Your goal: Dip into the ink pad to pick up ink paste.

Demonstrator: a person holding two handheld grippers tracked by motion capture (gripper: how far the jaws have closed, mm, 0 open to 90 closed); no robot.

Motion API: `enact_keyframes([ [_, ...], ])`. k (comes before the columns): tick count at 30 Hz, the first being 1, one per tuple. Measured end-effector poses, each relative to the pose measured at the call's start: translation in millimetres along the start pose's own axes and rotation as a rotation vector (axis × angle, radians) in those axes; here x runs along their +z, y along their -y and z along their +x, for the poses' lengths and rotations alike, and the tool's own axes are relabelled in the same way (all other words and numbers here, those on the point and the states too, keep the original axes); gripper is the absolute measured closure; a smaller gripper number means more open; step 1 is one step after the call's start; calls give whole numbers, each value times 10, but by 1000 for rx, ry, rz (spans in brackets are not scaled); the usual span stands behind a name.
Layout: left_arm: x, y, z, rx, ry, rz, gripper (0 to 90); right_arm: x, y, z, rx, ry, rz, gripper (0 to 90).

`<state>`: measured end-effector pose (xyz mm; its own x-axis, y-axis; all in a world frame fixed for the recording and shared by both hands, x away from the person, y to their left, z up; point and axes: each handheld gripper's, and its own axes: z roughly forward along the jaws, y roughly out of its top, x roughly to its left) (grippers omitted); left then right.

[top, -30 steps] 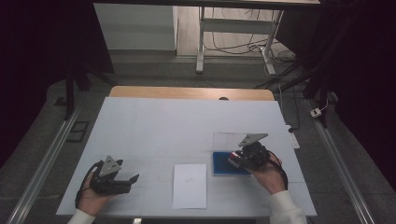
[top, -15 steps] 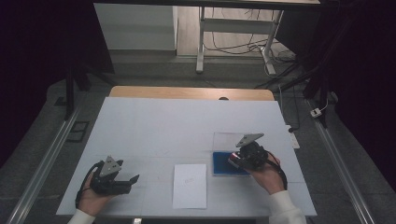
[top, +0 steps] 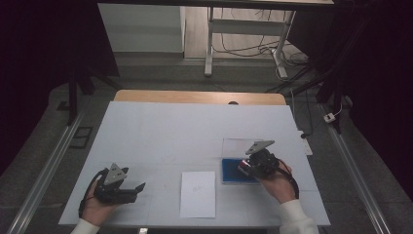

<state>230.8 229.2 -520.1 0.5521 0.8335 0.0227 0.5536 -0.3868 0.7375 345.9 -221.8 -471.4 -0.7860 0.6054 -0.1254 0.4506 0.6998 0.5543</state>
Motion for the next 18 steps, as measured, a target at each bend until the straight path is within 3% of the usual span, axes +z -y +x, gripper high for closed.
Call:
enact_keyframes([
  [18,-4,4,13,-1,-6,-2,182,-8,34,-26,16,-15,-27,706],
])
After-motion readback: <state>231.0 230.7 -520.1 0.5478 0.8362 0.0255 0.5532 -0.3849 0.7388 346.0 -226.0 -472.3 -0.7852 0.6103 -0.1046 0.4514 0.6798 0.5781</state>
